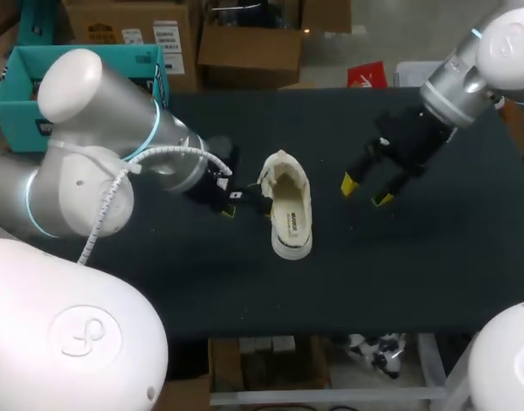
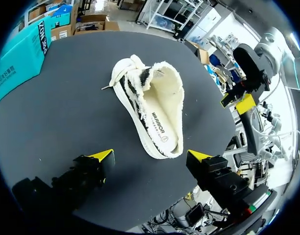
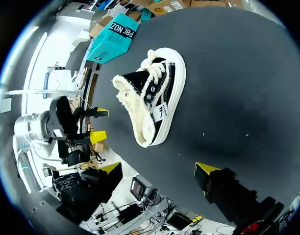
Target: Open the shoe tongue, take the insole out of the shoe, put the insole back into the shoe, and pack the shoe into the shoebox
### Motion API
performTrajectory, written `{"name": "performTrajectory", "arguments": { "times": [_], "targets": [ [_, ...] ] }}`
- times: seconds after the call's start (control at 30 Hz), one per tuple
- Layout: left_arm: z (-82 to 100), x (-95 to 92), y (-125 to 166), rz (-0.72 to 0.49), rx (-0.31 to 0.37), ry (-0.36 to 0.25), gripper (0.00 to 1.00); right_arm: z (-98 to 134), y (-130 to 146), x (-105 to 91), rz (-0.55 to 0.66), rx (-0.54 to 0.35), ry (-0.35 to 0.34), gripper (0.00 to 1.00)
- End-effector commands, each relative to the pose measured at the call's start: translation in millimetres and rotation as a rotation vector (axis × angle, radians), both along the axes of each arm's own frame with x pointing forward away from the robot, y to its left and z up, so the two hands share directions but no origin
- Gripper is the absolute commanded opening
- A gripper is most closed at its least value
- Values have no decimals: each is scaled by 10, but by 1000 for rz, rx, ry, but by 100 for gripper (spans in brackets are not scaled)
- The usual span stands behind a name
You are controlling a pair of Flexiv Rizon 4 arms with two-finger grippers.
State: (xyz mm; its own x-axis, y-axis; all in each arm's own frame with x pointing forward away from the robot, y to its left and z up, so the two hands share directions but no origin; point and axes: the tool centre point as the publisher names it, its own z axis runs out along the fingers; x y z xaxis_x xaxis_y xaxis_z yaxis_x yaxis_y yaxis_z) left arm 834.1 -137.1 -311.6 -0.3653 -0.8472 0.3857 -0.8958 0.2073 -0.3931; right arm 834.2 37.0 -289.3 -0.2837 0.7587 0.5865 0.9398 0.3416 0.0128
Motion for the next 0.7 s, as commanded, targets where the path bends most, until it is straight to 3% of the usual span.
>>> {"name": "performTrajectory", "arguments": {
  "times": [0.03,0.27,0.57,0.7],
  "targets": [
    [-157,76,-167,98,154,-30,100,46,-74,-71,143,-124,-85,100],
    [-173,163,-320,169,197,-16,100,8,-290,88,464,-263,-124,100],
    [-241,424,-386,225,255,48,100,-17,-542,146,695,-327,-198,100],
    [-294,551,-391,248,246,85,100,-89,-668,97,787,-352,-257,100]
  ]
}}
